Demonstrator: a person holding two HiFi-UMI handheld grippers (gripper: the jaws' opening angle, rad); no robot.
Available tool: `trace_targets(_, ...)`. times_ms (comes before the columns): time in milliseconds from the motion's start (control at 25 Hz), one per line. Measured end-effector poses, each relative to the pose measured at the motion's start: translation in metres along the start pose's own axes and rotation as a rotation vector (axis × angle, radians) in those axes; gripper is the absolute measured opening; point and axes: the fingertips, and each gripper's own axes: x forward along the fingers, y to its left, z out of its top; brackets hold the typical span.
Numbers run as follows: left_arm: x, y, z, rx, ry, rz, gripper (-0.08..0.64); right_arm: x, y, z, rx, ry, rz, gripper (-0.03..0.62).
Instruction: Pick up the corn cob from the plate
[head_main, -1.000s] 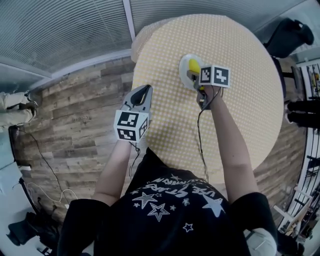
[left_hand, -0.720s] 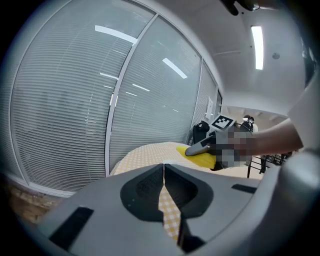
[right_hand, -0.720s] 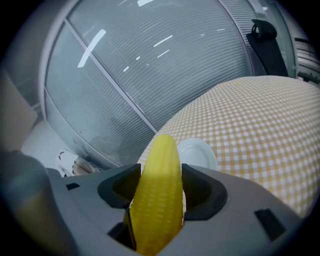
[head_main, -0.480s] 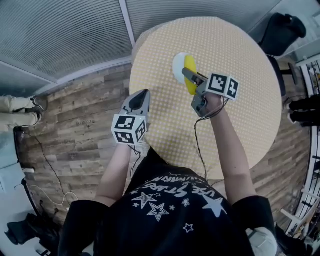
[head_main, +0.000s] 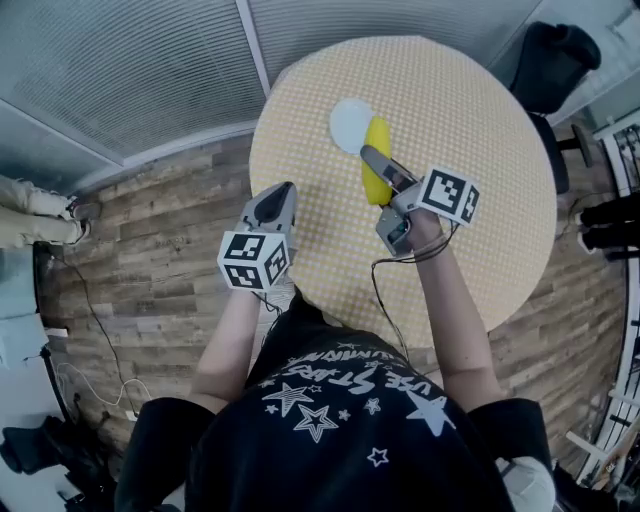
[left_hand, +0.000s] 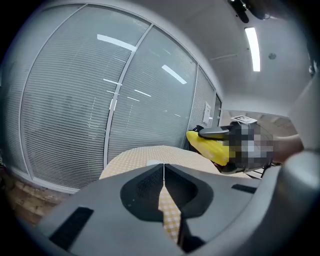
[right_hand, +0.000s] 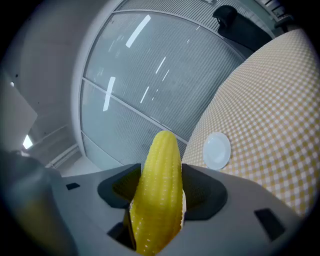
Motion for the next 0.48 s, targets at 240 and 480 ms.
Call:
trace_targets(240, -0.030, -0.052, -0.017, 0.000, 0.006, 0.009, 0.012, -0.056, 0.007, -0.013, 0.027, -0.030, 0.054, 0.265)
trace_targets(480, -0.064, -0.098, -0.028, 0.024, -0.009, 0.035, 0.012, -0.113, 0.012, -0.036, -0.005, -0.024, 0.115, 0.265)
